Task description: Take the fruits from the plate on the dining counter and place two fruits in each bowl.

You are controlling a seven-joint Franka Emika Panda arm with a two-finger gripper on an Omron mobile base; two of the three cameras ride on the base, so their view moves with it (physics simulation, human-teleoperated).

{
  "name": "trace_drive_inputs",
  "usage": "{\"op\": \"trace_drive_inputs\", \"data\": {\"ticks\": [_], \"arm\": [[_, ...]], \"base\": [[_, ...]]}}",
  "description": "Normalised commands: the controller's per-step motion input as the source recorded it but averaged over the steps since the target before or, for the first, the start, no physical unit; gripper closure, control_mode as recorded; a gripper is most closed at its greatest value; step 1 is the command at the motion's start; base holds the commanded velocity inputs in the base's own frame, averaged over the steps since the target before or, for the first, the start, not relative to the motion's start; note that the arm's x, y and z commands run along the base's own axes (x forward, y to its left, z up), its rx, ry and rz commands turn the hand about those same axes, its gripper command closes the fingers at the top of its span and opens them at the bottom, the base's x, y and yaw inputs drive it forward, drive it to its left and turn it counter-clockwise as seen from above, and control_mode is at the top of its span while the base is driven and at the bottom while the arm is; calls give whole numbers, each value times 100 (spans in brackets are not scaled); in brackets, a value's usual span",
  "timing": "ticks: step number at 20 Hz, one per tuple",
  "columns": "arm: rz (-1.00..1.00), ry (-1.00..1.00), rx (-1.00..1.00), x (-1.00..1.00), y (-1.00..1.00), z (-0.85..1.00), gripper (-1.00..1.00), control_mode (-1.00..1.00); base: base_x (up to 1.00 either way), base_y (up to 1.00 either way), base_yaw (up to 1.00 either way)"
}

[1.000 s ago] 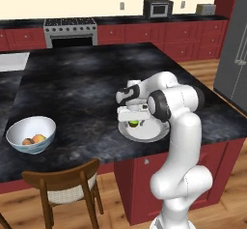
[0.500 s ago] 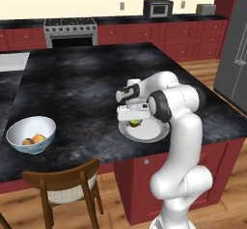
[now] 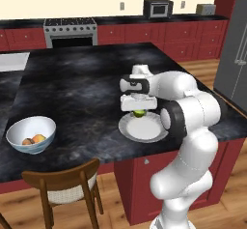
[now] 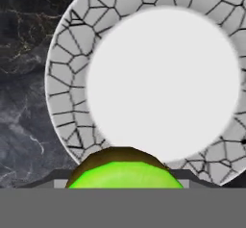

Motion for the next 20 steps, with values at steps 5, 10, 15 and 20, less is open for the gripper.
{"op": "trace_drive_inputs", "data": {"ticks": [5, 10, 15, 20], "arm": [[0, -15, 0, -53, -27, 81, 100, -100], [0, -25, 0, -65, -9, 47, 100, -100], [0, -22, 0, -56, -16, 49, 100, -100], [1, -21, 0, -37, -7, 56, 100, -100]], "base": [[0, 0, 0], [0, 0, 0], [0, 0, 0], [0, 0, 0]]}}
